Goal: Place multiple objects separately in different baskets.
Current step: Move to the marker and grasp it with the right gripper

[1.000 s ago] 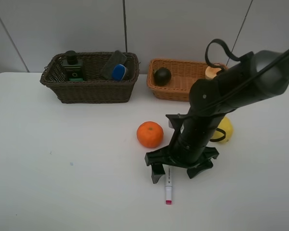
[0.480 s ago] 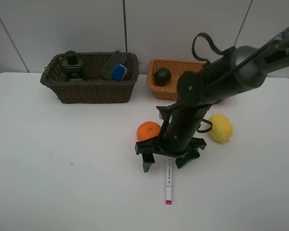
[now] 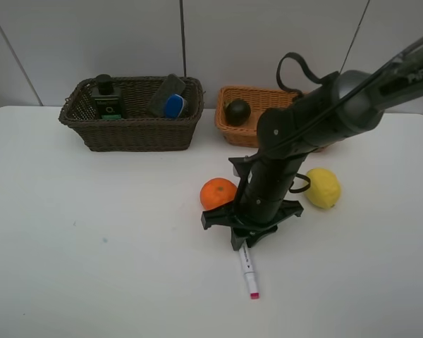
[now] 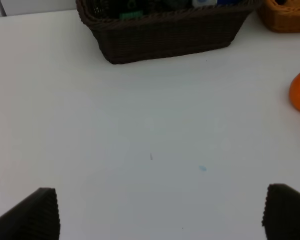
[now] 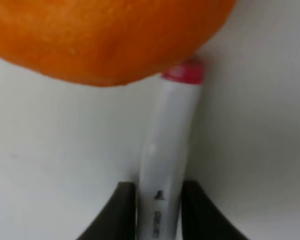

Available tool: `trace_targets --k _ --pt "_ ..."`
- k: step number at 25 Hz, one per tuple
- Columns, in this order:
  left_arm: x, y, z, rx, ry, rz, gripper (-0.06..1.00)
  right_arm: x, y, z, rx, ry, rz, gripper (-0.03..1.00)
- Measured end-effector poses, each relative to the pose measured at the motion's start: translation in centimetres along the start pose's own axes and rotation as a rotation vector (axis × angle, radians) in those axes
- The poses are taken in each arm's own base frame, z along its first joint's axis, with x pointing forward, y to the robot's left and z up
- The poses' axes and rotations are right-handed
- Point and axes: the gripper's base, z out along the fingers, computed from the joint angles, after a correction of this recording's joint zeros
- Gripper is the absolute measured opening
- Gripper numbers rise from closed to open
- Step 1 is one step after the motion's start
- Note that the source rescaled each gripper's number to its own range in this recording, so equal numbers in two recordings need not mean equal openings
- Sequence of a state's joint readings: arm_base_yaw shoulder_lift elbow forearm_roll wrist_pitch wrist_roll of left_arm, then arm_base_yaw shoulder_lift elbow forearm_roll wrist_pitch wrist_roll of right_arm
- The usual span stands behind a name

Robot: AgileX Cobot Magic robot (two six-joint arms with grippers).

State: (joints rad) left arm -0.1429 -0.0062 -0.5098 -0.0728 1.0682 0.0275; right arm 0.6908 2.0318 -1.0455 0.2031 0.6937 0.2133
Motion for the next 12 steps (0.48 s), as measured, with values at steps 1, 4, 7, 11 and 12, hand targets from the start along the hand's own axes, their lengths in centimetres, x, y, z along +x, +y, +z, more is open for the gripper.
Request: trace_targets --k 1,4,7,11,12 --pt "0.0 0.0 0.0 0.000 0.000 0.000 1.00 0.0 0.0 0.0 0.001 0.002 0.000 0.01" --pt "0.0 0.0 0.0 0.000 0.000 0.000 1.00 0.0 0.0 0.0 0.001 0.004 -0.001 0.01" --pt "0.0 0.0 0.0 0.000 0.000 0.000 1.00 0.1 0.1 -0.5 -0.002 -0.006 -0.007 0.01" --pt "0.0 0.0 0.0 0.000 0.000 0.000 1.00 1.3 -0.3 -2.1 0.024 0.044 -0.033 0.00" --pt "0.0 0.0 0.0 0.000 0.000 0.000 1.00 1.7 -0.3 -3.4 0.026 0.036 -0.046 0.00"
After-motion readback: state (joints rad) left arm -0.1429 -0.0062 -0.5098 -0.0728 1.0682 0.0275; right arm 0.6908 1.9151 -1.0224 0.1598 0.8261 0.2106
